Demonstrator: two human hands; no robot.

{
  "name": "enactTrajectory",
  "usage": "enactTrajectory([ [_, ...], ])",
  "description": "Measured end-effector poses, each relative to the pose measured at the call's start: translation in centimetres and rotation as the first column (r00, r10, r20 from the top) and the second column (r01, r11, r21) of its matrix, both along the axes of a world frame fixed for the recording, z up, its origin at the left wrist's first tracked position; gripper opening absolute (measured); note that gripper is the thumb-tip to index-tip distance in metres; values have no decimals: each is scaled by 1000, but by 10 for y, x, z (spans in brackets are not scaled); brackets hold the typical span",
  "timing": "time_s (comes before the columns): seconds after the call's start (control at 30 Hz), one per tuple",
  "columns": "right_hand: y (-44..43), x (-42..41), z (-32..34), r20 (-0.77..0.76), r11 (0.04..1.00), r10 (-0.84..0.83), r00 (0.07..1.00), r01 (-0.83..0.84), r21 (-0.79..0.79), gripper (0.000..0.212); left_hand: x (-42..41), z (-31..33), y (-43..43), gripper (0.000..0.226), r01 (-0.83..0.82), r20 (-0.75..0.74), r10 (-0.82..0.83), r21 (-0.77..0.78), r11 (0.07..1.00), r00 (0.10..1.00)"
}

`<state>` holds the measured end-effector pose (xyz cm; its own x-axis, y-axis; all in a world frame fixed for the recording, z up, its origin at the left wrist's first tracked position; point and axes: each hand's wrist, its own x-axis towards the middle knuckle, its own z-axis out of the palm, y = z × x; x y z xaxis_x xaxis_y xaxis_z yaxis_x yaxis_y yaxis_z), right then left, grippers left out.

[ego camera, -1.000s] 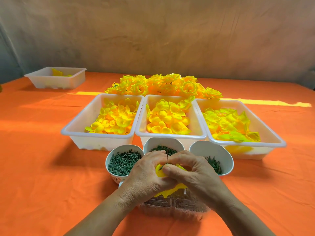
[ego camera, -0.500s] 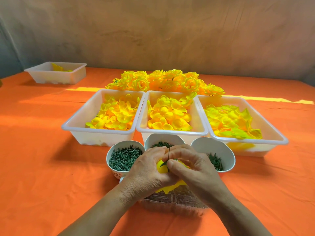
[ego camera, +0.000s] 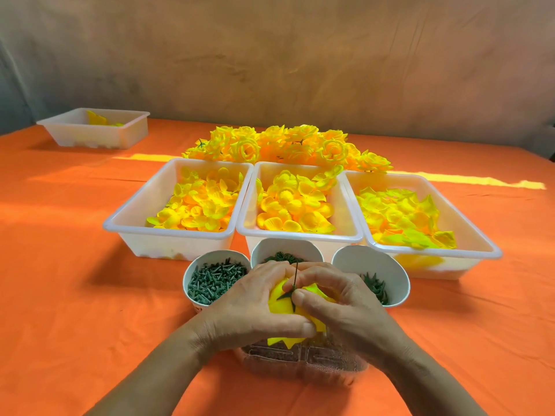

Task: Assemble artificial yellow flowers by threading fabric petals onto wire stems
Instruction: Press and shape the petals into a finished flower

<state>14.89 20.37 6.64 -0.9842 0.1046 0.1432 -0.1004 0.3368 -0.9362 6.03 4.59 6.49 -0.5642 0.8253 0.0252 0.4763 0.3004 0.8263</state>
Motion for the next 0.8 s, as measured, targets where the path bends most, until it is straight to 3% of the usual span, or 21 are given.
enactTrajectory([
  [0.1, 6, 0, 4, 56, 994, 31, 998, -25, -107, 22, -9, 7, -9, 50, 11, 216, -39, 128, 992, 976],
  [0.17, 8, 0, 5, 80, 988, 9, 997, 3, -152, 26, -16, 8, -11, 50, -57, 259, 12, 170, 984, 966],
  [0.47, -5, -3, -1, 25, 986, -130, 991, 127, 105, 18, -11, 7, -1, 34, -110, 191, 81, 143, 984, 978],
  [0.7, -9, -1, -2, -32, 989, -125, 992, 127, 74, 15, -7, 9, 1, 35, -115, 159, 90, 158, 981, 983],
  [0.8, -11, 3, 3, -45, 994, -78, 996, 81, 76, 14, -6, 11, 0, 26, -95, 135, 73, 166, 982, 988],
])
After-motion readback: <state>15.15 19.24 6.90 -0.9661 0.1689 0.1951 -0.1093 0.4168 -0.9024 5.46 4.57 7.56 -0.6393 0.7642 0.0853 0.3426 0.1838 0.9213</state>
